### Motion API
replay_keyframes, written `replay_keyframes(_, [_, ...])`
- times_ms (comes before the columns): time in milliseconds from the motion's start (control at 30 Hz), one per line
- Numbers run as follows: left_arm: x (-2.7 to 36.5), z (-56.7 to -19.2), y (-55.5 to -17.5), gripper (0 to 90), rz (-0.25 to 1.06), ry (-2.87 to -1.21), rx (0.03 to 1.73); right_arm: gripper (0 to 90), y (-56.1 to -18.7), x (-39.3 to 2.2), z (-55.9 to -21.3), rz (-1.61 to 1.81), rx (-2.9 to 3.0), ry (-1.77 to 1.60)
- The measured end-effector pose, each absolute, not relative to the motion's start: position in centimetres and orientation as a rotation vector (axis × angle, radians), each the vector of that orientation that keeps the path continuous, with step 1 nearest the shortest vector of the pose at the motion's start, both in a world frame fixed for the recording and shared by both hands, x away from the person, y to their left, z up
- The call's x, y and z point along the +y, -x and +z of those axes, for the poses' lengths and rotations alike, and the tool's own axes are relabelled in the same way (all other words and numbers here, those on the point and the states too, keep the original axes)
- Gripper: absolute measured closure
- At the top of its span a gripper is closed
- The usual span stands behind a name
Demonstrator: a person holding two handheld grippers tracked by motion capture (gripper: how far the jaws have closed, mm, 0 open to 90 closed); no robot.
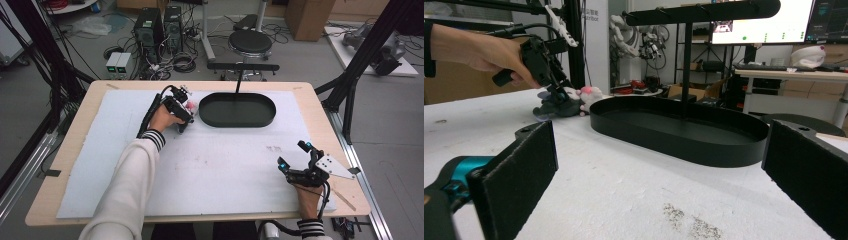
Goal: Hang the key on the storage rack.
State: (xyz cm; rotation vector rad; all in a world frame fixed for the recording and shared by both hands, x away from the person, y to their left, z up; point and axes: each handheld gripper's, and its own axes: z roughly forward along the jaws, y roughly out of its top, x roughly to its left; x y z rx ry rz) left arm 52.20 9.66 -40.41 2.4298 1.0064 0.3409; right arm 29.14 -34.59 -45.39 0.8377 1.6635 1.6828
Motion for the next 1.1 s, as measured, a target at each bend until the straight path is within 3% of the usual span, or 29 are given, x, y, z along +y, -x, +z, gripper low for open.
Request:
replay_keyframes(367, [9.2, -40.4, -51.9, 44.6, 0.371, -2.458, 1.017, 0.4, -29.1, -34.5, -45.4, 1.684, 1.667, -0.845])
replay_keyframes(1100, [11.8, -37.5, -50.7, 46.6, 0.329, -2.324, 0.976, 0.4, -29.2, -34.5, -45.4, 1.682, 1.672, -0.851])
